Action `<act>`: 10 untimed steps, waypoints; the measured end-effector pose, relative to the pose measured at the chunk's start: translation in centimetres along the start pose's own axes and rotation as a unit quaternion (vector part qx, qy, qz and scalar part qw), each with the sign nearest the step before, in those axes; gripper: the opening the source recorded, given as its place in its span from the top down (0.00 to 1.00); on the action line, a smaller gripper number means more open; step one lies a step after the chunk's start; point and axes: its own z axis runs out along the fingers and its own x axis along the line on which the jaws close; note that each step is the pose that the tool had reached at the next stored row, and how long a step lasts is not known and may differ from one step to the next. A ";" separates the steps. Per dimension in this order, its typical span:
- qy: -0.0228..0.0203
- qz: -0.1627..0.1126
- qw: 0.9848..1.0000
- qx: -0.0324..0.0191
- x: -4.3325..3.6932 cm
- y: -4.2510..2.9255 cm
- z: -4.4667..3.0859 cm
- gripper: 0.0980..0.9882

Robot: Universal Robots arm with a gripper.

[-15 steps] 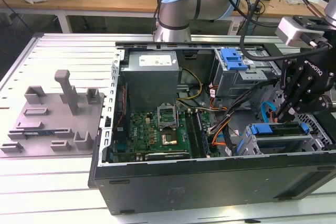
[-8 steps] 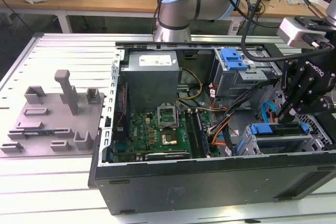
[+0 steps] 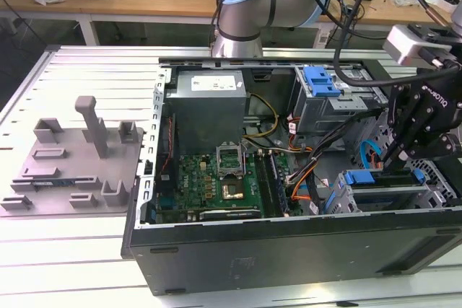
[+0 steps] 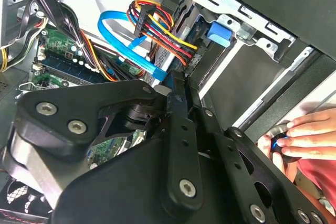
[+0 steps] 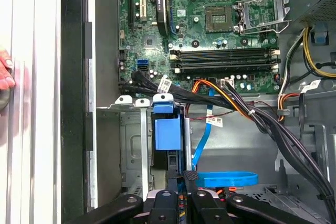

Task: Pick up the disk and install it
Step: 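Insert the second disk wire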

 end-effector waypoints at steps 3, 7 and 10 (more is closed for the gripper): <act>0.000 0.000 1.000 -0.001 0.00 -0.07 0.04 0.93; 0.000 0.000 1.000 -0.002 0.00 -0.15 0.09 0.93; 0.000 0.000 1.000 -0.002 -0.02 -0.22 0.22 0.93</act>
